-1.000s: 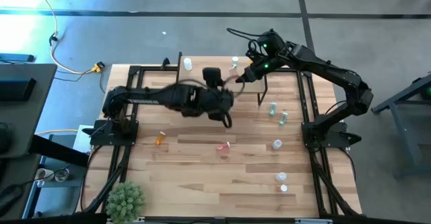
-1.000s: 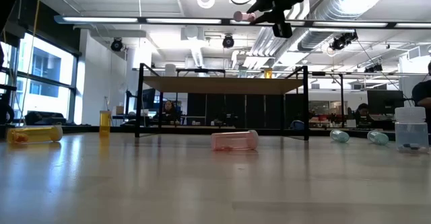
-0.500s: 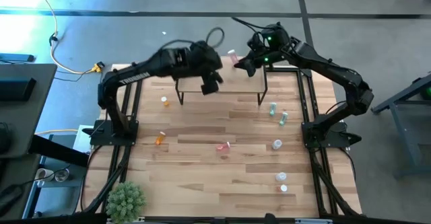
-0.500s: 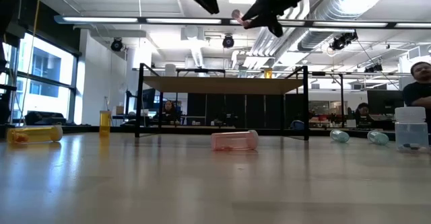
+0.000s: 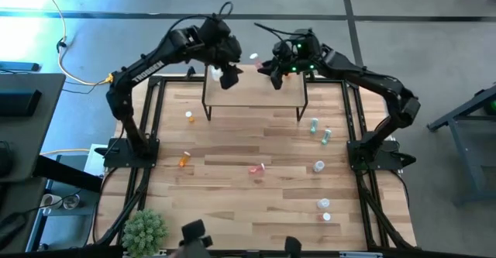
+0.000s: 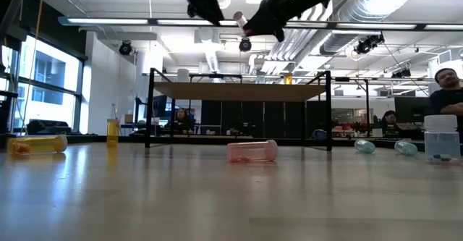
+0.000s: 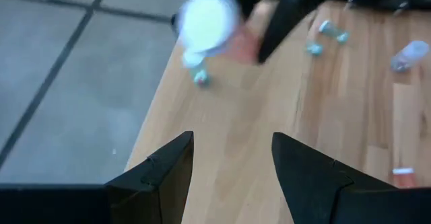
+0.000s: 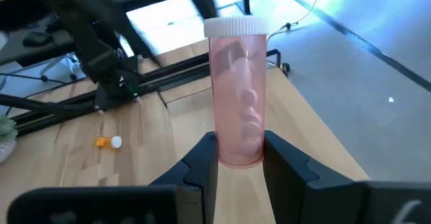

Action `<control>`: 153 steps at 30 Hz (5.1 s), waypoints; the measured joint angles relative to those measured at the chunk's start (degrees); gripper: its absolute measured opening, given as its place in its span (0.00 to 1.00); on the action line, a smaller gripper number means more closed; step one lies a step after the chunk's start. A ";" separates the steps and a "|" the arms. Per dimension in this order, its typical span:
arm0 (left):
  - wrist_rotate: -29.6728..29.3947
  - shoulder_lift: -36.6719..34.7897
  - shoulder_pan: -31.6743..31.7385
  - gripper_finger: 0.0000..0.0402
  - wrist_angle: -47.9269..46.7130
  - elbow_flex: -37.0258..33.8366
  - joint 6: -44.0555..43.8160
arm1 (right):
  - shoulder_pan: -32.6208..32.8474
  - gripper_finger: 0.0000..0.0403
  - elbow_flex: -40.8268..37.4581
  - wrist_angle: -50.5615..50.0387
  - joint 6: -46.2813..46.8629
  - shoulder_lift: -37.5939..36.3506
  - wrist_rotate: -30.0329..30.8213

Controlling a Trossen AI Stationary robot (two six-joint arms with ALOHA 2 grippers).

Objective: Pick and place medicine bottles onto shelf by color
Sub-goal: Put the top pink pill bottle on the shelf

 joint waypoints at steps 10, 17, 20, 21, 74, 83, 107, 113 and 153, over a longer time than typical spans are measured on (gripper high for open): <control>12.90 0.02 5.02 0.47 -10.16 -0.01 0.42 | 4.26 0.21 0.00 0.04 -0.08 4.20 -0.04; 20.32 0.04 5.00 0.47 -11.15 -0.01 0.23 | 9.08 0.21 -0.01 -0.04 2.98 6.37 2.51; 22.64 0.04 4.76 0.47 -11.24 0.00 -0.01 | 10.59 0.21 -0.02 0.12 3.21 6.76 2.89; 22.59 0.04 4.60 0.47 -11.24 0.00 -0.08 | 10.94 0.21 -0.02 0.03 3.95 6.84 2.91; 25.38 0.22 3.48 0.31 -13.32 -0.02 -11.57 | 13.93 0.21 4.02 0.80 8.97 6.88 2.50; 25.30 0.22 3.42 0.28 -12.48 -0.02 -10.53 | 13.93 0.21 4.02 0.82 8.97 6.88 2.67; 12.85 0.22 3.51 0.28 -12.64 -0.02 -8.94 | 12.89 0.48 4.02 -0.55 14.65 6.88 5.31; 5.71 0.22 3.49 0.28 -12.75 -0.02 -8.94 | 10.49 0.48 4.02 -2.62 14.98 5.27 9.01; -6.24 8.44 3.08 0.28 -0.53 -0.04 -27.08 | -9.31 0.48 4.09 -15.91 7.24 -1.29 12.80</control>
